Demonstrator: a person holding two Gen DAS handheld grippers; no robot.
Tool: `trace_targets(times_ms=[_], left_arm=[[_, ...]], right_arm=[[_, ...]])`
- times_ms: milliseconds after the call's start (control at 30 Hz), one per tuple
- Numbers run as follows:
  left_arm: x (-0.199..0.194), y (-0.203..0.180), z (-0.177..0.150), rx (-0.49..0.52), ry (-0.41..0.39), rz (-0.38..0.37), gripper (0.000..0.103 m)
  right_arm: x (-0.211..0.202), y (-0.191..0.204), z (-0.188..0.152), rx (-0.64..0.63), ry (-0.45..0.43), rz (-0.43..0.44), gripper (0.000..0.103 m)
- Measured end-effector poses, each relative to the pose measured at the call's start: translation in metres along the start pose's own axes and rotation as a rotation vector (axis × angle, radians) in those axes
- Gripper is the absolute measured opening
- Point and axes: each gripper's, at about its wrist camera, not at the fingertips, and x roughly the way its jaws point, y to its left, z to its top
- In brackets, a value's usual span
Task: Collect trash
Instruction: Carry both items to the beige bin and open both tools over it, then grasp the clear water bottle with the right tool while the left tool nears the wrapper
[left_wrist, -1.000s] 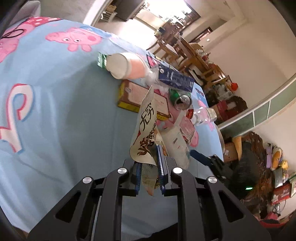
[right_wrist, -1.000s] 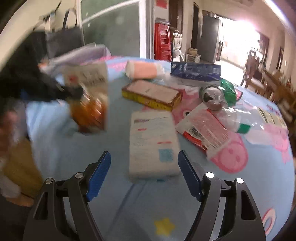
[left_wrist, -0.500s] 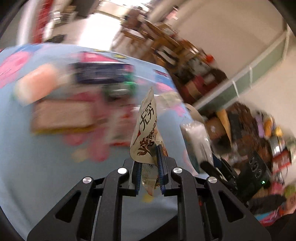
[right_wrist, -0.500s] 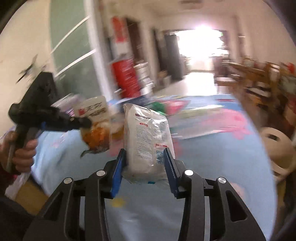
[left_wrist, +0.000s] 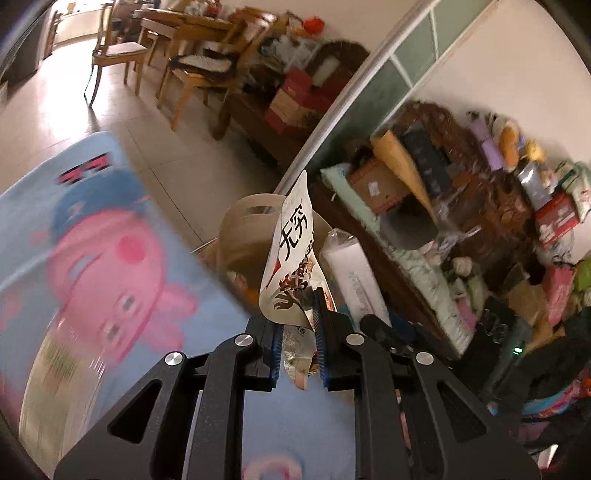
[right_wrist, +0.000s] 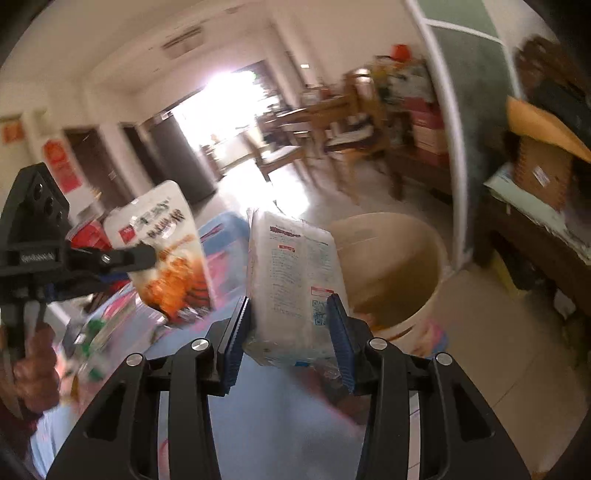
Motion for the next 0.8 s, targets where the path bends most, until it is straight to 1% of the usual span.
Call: trace_targets(times_ms=[67,100,133,167,200,233,300,333,367,433,500,567,633,733,800], left_arm=[[0.033,0.001,0.017,0.001,0.020,0.022,0.016],[0.045,0.002,0.023,-0.001,0.025,0.038,0.018],[0.062,0.003,0.029,-0.002,0.036,0.062,0.031],[0.073,0.003,0.034,-0.005,0.045,0.085,0.060],[0.081,0.005,0.035,-0.010,0.052,0.119,0.073],[0.089,0.004,0.036,-0.015,0.050,0.153,0.078],[0.094,0.004,0.035,-0.013,0.050,0.163,0.077],[0.091,0.004,0.035,-0.016,0.055,0.168,0.076],[0.082,0.003,0.031,-0.018,0.038,0.165,0.074],[0.056,-0.006,0.023,0.006,-0.027,0.149,0.074],[0.018,-0.015,0.005,0.037,-0.094,0.127,0.074],[-0.017,-0.017,-0.020,0.045,-0.130,0.109,0.074],[-0.044,-0.015,-0.050,0.046,-0.140,0.104,0.074],[-0.087,0.004,-0.114,0.031,-0.126,0.141,0.073],[-0.111,0.021,-0.146,0.003,-0.116,0.170,0.069]], right_arm=[[0.020,-0.016,0.006,0.032,0.010,-0.019,0.041],[0.027,-0.022,0.008,0.042,0.015,-0.022,0.044],[0.037,-0.028,0.010,0.049,0.022,-0.026,0.046],[0.046,-0.035,0.012,0.052,0.032,-0.038,0.052],[0.053,-0.037,0.012,0.052,0.043,-0.047,0.066],[0.054,-0.040,0.011,0.055,0.037,-0.058,0.068],[0.052,-0.042,0.009,0.067,0.014,-0.072,0.068],[0.047,-0.042,0.008,0.075,0.001,-0.067,0.066],[0.040,-0.042,0.005,0.083,-0.012,-0.062,0.063],[0.026,-0.038,0.001,0.099,-0.028,-0.041,0.058],[0.015,-0.031,-0.005,0.103,-0.027,-0.005,0.056],[0.003,-0.017,-0.014,0.108,-0.014,0.047,0.055],[-0.003,-0.001,-0.023,0.116,0.010,0.098,0.055],[0.000,0.033,-0.038,0.097,0.065,0.165,0.054],[0.007,0.059,-0.047,0.067,0.111,0.200,0.051]])
